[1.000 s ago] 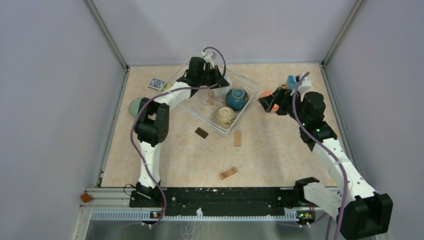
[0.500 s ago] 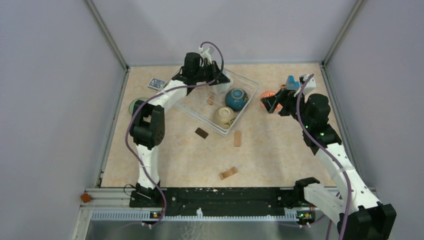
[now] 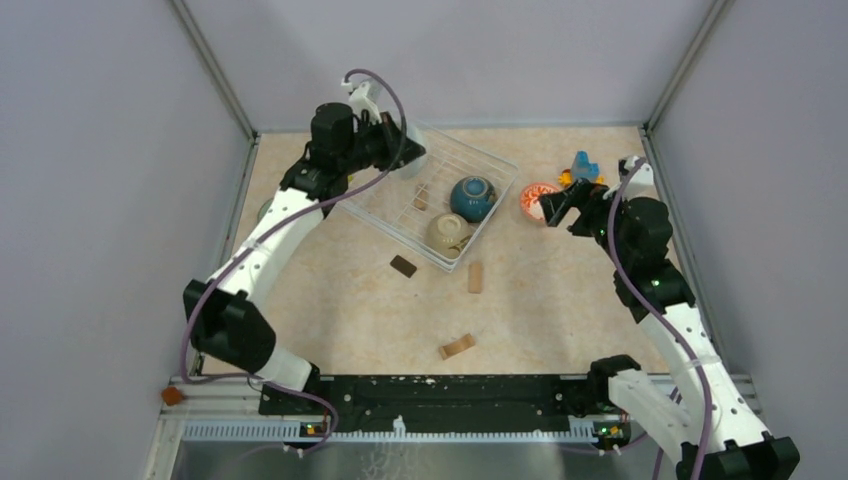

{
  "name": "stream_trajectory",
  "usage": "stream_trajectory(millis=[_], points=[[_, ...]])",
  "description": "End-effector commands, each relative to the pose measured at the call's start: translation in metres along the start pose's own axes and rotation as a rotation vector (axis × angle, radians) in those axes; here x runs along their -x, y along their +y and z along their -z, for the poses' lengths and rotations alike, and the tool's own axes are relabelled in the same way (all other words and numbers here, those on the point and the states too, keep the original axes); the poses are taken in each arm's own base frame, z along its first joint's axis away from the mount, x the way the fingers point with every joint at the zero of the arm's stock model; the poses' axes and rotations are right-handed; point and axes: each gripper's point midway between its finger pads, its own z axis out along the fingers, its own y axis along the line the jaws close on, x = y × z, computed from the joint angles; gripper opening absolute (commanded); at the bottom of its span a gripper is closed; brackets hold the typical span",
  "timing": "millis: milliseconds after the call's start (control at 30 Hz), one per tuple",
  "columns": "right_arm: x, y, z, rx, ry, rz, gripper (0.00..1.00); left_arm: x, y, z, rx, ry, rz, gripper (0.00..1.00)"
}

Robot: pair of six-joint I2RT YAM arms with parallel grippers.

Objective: Unload the bowls from the dish rack

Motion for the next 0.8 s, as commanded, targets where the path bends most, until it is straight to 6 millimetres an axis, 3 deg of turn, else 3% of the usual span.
stream_trajectory(millis=[0,333,433,767], points=[[0.024,-0.014,0.01,-0.123,-0.079,-0.005,0.94,-0.001,0.044,0.049,0.323,-0.094,0.023,0.0],[0.022,-0.051,0.016,-0.327,-0.137,-0.099,0.96,-0.052,0.144,0.159,1.019,-0.104,0.166,0.0],[0.021,-0.057,0.018,-0.357,-0.147,-0.114,0.96,-0.075,0.168,0.169,1.104,-0.037,0.233,0.0],[0.016,-0.054,0.018,-0.334,-0.131,-0.109,0.96,-0.142,0.23,0.163,1.251,0.169,0.422,0.0]])
